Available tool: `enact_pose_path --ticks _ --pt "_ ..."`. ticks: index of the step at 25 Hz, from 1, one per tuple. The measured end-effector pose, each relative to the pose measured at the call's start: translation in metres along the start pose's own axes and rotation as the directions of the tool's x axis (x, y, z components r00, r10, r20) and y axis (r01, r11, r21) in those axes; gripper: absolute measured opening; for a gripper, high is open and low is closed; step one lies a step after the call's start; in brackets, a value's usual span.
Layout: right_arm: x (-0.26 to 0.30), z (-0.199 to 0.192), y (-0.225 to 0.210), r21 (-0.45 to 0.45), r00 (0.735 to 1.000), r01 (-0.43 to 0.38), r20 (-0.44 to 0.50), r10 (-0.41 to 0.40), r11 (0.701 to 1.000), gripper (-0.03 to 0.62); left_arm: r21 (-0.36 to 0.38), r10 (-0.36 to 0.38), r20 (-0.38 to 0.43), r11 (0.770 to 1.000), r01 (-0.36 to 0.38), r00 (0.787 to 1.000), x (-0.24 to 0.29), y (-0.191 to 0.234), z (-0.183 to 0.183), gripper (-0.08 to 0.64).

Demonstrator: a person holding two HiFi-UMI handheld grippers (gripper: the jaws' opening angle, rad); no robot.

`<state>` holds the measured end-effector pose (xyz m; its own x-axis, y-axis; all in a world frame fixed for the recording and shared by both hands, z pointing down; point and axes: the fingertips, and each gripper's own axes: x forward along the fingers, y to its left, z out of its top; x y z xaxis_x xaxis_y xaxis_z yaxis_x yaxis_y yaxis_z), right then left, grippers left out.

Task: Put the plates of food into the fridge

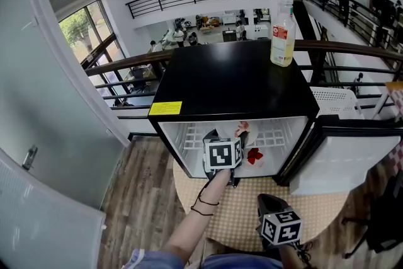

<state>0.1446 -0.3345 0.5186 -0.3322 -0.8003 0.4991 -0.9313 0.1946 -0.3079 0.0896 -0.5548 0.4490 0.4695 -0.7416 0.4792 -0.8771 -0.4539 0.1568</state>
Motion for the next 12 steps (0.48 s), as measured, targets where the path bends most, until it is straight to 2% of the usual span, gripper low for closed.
enact_pose_path --ticks 3,6,12 --pt "0.001 -0.002 0.002 -0.003 1.0 -0.004 -0.004 0.004 1.0 0.017 0.064 0.031 -0.051 0.998 -0.028 0.998 -0.001 0.008 -0.005 0.428" --pt "0.001 -0.004 0.003 -0.001 1.0 -0.007 -0.007 0.007 1.0 0.015 0.11 0.035 0.002 0.993 -0.035 0.999 -0.007 0.013 0.004 0.436" --pt "0.001 -0.005 0.007 -0.003 1.0 -0.012 -0.008 0.012 1.0 0.015 0.148 -0.033 0.085 0.989 0.021 0.996 -0.022 0.007 0.014 0.434"
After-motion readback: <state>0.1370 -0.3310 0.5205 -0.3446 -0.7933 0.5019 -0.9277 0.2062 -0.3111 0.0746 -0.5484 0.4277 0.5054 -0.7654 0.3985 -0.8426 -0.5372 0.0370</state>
